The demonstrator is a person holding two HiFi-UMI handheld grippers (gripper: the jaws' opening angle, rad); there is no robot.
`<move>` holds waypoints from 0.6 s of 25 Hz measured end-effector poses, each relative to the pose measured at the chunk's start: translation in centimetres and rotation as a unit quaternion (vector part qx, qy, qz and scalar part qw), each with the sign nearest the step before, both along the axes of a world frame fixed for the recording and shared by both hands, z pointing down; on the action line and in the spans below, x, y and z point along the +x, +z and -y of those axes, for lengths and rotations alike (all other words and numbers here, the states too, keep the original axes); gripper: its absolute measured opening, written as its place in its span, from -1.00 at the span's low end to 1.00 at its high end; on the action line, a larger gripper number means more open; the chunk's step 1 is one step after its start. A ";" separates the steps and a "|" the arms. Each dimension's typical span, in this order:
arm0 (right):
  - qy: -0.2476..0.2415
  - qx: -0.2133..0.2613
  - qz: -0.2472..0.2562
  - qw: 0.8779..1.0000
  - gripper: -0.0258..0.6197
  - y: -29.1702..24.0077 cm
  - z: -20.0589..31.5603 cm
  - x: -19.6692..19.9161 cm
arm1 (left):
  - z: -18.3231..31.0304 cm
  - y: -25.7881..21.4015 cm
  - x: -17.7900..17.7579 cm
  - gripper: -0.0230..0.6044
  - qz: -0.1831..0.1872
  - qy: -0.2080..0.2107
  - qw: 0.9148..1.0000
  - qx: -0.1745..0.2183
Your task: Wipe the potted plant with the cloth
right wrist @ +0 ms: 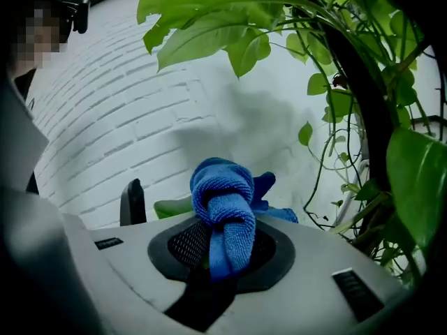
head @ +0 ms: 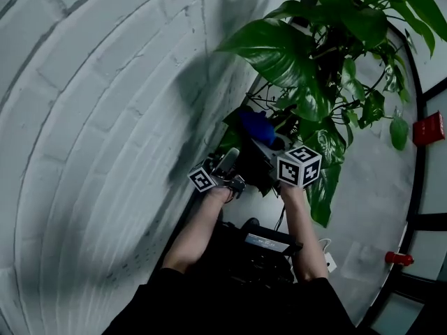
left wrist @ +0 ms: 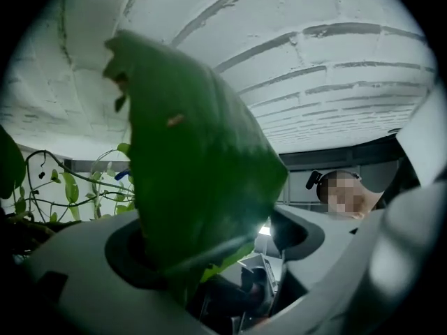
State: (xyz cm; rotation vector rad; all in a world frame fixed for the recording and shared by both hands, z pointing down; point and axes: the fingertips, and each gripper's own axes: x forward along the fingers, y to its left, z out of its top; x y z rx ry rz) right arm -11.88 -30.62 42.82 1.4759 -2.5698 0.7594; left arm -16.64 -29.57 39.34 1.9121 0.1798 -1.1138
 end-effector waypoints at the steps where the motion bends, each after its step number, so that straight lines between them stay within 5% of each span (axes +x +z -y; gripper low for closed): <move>1: -0.013 -0.001 0.000 1.000 -0.59 0.0 -0.2 -0.8 | 0.1 0.2 -0.1 0.48 0.002 -0.002 1.000 -0.001; 7: -0.082 0.009 0.029 0.996 -0.59 -2.3 -1.7 -4.5 | 0.1 1.5 -1.2 0.48 0.020 -0.025 0.999 -0.005; 11: -0.016 0.074 0.052 0.996 -0.59 -7.7 -2.3 -0.4 | 0.3 2.6 -3.3 0.48 0.013 -0.055 0.998 -0.026; 15: 0.078 0.123 0.018 0.989 -0.59 -11.4 -2.1 5.4 | 0.8 2.6 -5.1 0.48 0.001 -0.080 0.996 -0.034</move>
